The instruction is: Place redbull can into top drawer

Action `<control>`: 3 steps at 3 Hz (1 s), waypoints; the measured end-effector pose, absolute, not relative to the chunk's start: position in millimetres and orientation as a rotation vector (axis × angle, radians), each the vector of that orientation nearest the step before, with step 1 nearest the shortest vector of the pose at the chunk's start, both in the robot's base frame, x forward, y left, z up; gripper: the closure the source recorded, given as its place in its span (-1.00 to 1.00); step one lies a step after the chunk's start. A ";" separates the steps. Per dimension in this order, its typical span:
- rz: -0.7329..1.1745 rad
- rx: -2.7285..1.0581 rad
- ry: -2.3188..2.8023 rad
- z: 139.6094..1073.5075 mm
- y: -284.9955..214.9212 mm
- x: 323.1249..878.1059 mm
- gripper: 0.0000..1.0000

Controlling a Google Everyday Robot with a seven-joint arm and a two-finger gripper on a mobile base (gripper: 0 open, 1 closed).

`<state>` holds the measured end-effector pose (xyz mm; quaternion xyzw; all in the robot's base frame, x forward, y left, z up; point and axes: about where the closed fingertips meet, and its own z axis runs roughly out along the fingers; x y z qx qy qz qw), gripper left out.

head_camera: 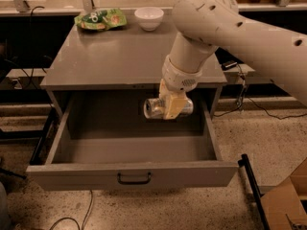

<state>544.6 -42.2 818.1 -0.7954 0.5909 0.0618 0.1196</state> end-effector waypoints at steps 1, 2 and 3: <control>0.180 -2.325 1.726 818.2 -42.1 544.7 1.00; 0.178 -2.295 1.747 805.1 -37.6 547.2 1.00; 0.191 -2.190 1.815 751.1 -20.8 559.1 1.00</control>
Offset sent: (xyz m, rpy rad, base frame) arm 0.0201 0.0308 -0.0948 0.0717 -0.0361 -0.1811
